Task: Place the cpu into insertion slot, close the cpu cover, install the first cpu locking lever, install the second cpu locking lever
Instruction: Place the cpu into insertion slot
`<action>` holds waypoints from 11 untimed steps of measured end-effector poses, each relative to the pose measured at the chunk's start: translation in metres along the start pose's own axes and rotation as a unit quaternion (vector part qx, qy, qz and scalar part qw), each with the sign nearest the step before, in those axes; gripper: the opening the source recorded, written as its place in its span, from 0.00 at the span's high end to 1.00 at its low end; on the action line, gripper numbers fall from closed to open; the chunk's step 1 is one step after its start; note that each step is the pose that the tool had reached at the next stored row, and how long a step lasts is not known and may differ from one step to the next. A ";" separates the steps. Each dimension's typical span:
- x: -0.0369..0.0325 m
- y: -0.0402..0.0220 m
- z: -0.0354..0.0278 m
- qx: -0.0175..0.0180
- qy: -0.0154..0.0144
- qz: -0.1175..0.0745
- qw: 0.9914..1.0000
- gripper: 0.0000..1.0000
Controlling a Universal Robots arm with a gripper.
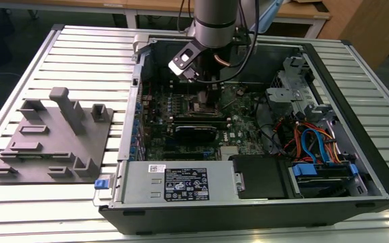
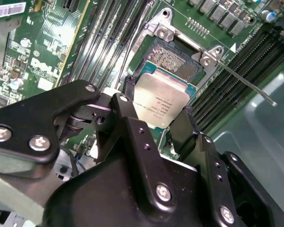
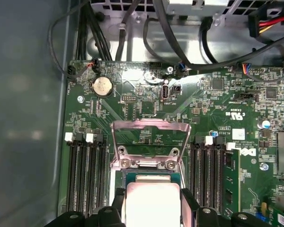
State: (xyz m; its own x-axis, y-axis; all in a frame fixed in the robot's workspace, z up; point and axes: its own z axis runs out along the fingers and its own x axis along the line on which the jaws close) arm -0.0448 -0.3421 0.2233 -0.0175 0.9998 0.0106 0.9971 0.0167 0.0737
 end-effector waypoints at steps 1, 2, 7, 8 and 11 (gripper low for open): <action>0.0000 -0.0005 0.0018 0.000 0.000 0.000 1.000 0.46; 0.0000 -0.0009 0.0036 0.000 0.000 0.000 1.000 0.46; 0.0000 -0.0033 0.0096 0.000 0.000 0.001 1.000 0.46; 0.0000 -0.0044 0.0103 0.000 0.000 0.002 1.000 0.46; 0.0000 -0.0056 0.0133 0.000 0.000 0.004 1.000 0.46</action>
State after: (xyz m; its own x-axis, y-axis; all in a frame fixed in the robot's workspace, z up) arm -0.0493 -0.3421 0.2096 -0.0097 0.9999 0.0107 0.9972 0.0089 0.0737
